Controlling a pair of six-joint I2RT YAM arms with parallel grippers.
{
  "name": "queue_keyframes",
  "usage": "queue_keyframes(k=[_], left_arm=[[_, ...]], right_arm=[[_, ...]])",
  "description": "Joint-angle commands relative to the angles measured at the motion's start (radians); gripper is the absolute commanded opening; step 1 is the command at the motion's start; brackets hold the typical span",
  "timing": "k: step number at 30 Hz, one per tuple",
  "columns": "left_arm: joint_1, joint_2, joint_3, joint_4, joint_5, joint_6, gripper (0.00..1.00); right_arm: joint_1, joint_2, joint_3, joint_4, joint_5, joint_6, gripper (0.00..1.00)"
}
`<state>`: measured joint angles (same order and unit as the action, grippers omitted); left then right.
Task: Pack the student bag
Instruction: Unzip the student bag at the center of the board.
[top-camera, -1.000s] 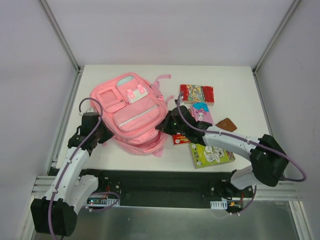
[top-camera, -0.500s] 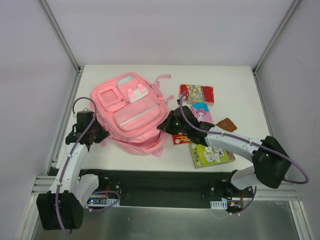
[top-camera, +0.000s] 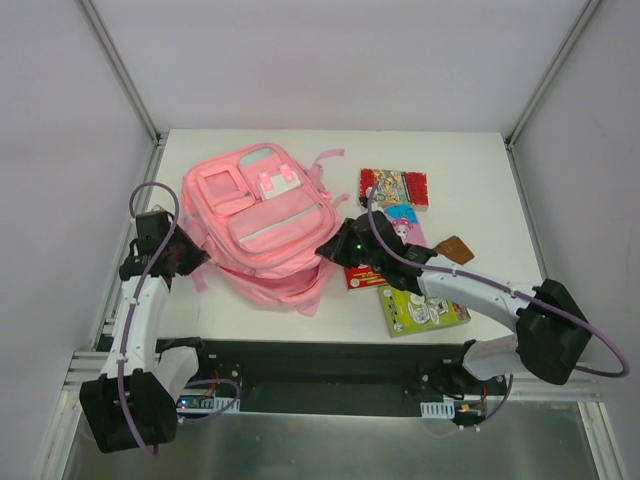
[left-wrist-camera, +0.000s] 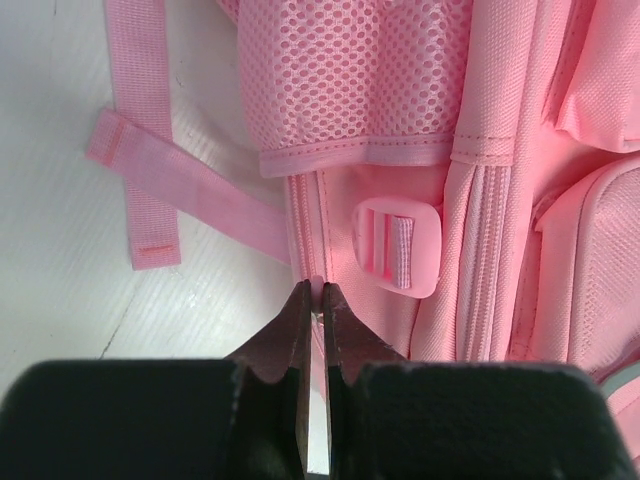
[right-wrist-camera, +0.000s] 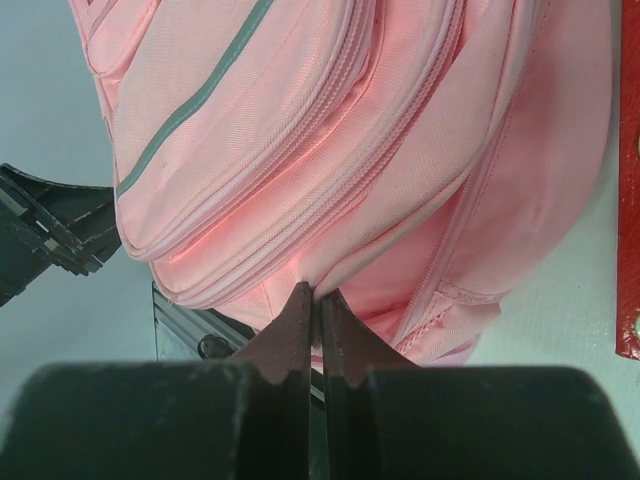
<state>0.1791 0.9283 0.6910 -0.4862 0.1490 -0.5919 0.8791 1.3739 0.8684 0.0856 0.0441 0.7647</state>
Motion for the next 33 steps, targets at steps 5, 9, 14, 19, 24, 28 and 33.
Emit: queue_keyframes(k=[5, 9, 14, 19, 24, 28, 33], left_arm=[[0.051, 0.015, 0.047, 0.052, -0.074, 0.081, 0.00], [0.057, 0.012, 0.044, 0.052, -0.081, 0.093, 0.00], [0.080, 0.014, 0.039, 0.051, -0.082, 0.092, 0.00], [0.117, 0.038, 0.041, 0.051, -0.043, 0.090, 0.00], [0.140, 0.058, 0.056, 0.049, -0.016, 0.104, 0.00], [0.148, 0.061, 0.059, 0.049, 0.009, 0.109, 0.00], [0.146, 0.053, 0.053, 0.049, 0.078, 0.121, 0.24]], right_arm=[[-0.017, -0.090, -0.014, 0.025, 0.026, -0.025, 0.01], [-0.020, -0.099, -0.008, 0.025, 0.016, -0.030, 0.01], [-0.020, -0.111, -0.002, 0.025, 0.010, -0.031, 0.01], [-0.023, -0.118, -0.005, 0.025, 0.010, -0.038, 0.01], [-0.022, -0.104, 0.007, 0.025, -0.009, -0.042, 0.01], [-0.022, -0.093, 0.011, 0.025, -0.012, -0.042, 0.01], [-0.022, -0.073, 0.023, 0.025, -0.027, -0.042, 0.01]])
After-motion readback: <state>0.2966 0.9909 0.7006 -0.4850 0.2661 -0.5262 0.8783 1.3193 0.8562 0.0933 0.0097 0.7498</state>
